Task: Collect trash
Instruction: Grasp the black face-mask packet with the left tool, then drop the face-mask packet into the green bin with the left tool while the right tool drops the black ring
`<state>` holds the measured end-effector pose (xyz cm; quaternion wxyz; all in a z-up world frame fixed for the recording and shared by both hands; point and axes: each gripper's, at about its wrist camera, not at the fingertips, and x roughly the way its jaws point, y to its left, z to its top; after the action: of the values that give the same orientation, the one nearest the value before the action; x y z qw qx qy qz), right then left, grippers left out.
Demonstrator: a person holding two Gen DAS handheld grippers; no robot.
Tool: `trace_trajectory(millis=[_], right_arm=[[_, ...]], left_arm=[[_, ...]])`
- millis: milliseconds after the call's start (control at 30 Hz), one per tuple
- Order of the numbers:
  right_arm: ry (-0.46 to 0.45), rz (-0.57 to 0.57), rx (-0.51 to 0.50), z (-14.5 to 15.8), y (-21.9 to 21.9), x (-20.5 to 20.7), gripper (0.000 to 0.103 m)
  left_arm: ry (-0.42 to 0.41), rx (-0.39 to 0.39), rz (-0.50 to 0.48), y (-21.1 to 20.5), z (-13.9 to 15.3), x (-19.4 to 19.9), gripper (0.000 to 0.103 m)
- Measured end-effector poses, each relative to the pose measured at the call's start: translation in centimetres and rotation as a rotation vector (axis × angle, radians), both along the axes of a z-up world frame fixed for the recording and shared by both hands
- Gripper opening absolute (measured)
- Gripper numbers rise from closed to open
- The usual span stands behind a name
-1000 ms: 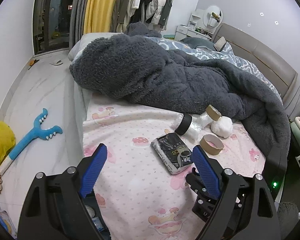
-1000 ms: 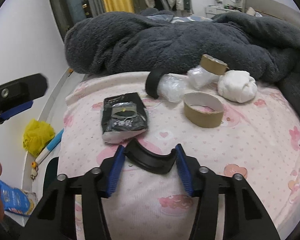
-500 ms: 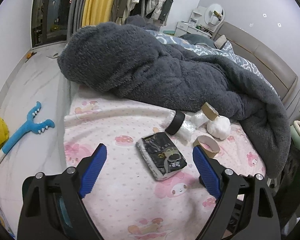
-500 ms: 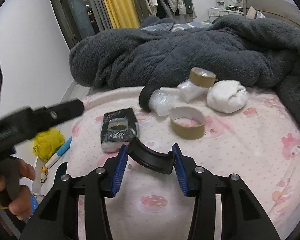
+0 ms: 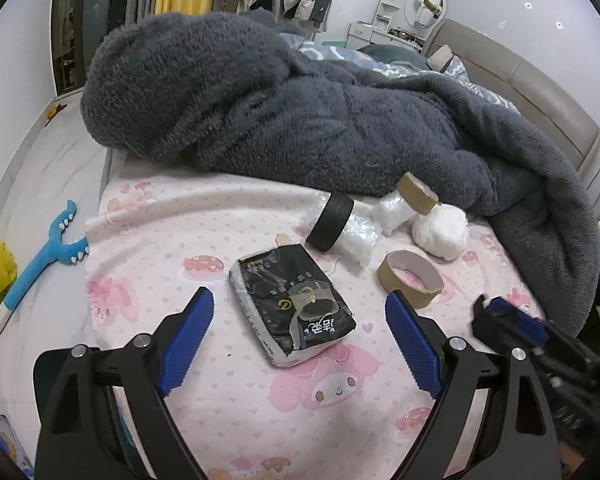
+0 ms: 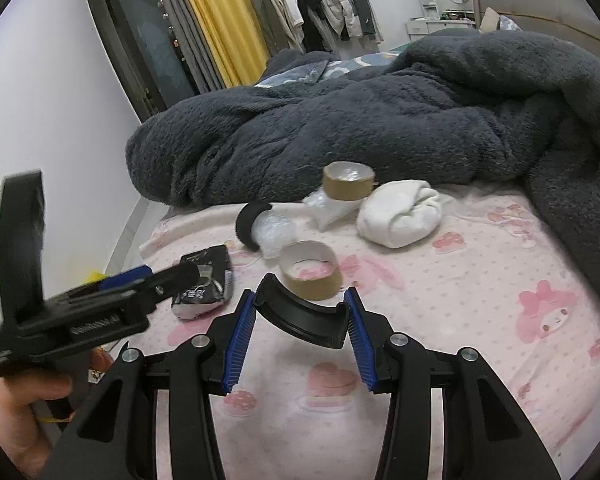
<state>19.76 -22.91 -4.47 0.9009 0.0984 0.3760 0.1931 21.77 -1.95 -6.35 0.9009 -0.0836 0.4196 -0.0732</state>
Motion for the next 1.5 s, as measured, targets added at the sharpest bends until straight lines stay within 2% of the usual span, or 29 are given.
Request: trace_trajectory(millis=[267,533,600,733,833,1267,1500], right_arm=[[0.010,-0.002,0.036,-0.1,-2.7,0.5,0.046],[0.006,0.047,0.028,0.2,-3.3,0.3,0.046],[0.005,0.061,0.030,0.3,-3.3,0.2,0.046],[0.007,0.087,0.042,0.6,-3.1,0.2,0.046],[0.006,0.094,0.046,0.9,-2.8,0.2,0.046],[-0.017,0.125,0.058,3.2,-0.1,-0.3,0.046],[-0.023,0.154,0.086,4.1,2.3,-0.5,0.046]], left_arm=[[0.033,0.068,0.027,-1.2,-1.8,1.0,0.089],[0.043,0.117,0.056,-1.6,-3.1,2.0,0.081],[0.037,0.125,0.052,-1.6,-3.2,2.1,0.081],[0.021,0.142,0.028,-1.9,-3.2,2.1,0.072],[0.009,0.156,0.000,-2.0,-3.0,1.8,0.070],[-0.021,0.070,-0.122,-0.2,-1.1,-1.3,0.069],[-0.023,0.073,-0.102,2.3,-0.4,-2.9,0.069]])
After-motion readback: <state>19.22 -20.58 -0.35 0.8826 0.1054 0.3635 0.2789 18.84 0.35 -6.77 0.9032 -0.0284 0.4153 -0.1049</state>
